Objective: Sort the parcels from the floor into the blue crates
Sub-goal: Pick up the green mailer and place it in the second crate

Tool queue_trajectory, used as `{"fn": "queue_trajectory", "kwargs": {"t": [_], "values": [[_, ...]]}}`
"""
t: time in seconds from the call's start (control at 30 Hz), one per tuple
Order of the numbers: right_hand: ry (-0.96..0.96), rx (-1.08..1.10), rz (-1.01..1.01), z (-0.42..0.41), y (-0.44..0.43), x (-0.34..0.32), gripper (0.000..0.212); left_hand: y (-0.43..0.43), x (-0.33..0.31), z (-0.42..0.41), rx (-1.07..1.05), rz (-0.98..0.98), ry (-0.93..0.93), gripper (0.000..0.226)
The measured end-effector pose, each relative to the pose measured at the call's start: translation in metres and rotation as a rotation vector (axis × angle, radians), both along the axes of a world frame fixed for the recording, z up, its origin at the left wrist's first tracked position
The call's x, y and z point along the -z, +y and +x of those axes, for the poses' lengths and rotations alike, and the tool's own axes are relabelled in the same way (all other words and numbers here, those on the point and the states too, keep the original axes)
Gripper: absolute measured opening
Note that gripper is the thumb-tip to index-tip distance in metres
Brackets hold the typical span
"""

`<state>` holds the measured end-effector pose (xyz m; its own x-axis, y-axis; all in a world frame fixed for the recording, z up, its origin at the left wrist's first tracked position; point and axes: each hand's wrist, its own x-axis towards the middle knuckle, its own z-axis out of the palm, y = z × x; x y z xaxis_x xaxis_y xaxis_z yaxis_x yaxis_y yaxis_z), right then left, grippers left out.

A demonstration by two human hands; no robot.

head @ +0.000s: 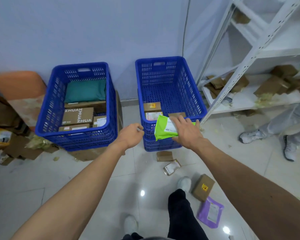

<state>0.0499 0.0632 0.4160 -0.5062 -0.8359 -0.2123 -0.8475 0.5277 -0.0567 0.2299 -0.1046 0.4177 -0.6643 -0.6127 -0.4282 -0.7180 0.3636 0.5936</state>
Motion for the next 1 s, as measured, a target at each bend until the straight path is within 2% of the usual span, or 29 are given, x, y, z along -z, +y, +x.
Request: {"fn": "queue_trajectory", "kwargs": {"t": [0.2,0.4,0.6,0.7,0.87,1.0], "values": [[-0.074,0.015,0.013,-0.097,-0.025,0.031,0.089,-0.012,0.014,-0.074,-0.095,0.000,-0.013,0.029],[-0.111,-0.064,0.088,-0.174,-0.058,0.062,0.087,-0.028,0.032,-0.133,-0.197,0.024,-0.043,0.029],[-0.144,-0.137,0.141,-0.212,-0.095,0.090,0.086,-0.056,0.060,-0.160,-0.226,0.040,-0.062,0.025],[-0.238,-0.156,0.154,-0.227,-0.118,0.114,0.088,-0.077,0.085,-0.172,-0.231,0.039,-0.074,0.024],[-0.305,-0.143,0.198,-0.238,-0.150,0.171,0.085,-0.104,0.141,-0.202,-0.148,0.023,-0.056,0.024],[-0.362,-0.154,0.232,-0.230,-0.171,0.216,0.083,-0.130,0.178,-0.207,0.019,-0.132,-0.024,0.026]]}}
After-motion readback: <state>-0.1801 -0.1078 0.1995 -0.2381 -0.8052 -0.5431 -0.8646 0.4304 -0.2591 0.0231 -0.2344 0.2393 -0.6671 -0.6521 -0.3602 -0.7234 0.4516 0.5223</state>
